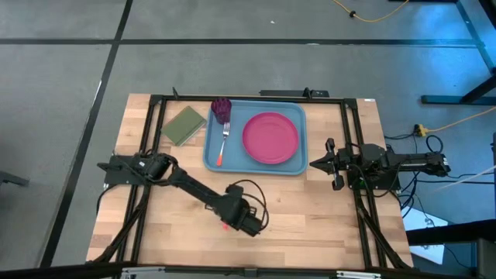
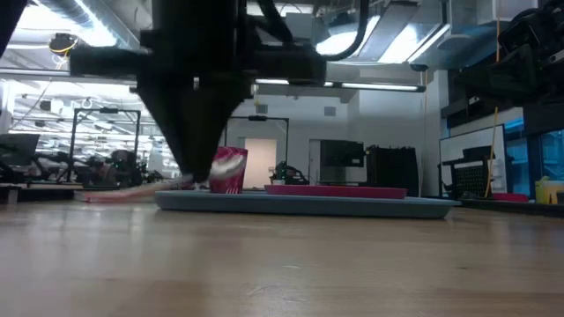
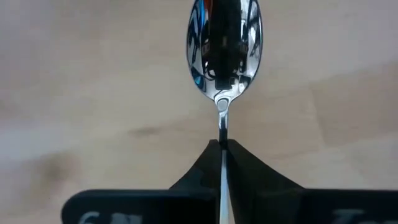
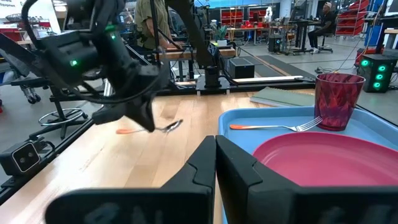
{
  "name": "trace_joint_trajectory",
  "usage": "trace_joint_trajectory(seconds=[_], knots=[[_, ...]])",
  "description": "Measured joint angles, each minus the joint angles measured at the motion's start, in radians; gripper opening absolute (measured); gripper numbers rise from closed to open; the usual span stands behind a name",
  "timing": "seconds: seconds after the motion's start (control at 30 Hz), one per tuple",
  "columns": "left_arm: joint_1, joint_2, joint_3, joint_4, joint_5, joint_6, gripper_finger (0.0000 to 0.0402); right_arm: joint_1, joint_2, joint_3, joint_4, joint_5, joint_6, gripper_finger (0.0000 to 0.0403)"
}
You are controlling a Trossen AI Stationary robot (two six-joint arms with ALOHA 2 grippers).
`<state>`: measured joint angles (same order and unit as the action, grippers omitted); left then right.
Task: Pick and place plate/cup/fork/spoon on tray
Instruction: Put the orange spoon in the middle of the orange fork and the pink plate on the blue tray
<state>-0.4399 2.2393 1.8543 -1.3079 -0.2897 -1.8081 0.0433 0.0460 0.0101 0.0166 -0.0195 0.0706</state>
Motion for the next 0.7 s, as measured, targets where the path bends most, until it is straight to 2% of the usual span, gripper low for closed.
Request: trace_joint_trajectory(seconds=[0.23,0.43,0.7], knots=[[0.097,-0.044,0.076,-0.126,-0.122,0.118,0.0001,0.000,0.000,0.000,0.000,0.000,0.000,0.0016],[0.215,-0.065,0.081,-0.148,-0.156,0.248,0.0001,0.000,0.000,0.000,0.000,0.000,0.000,0.0016],[0.405,-0.062,0.080,-0.075,-0.189,0.575,0.0000,0.000,0.000,0.000,0.000,0.000,0.000,0.0016]])
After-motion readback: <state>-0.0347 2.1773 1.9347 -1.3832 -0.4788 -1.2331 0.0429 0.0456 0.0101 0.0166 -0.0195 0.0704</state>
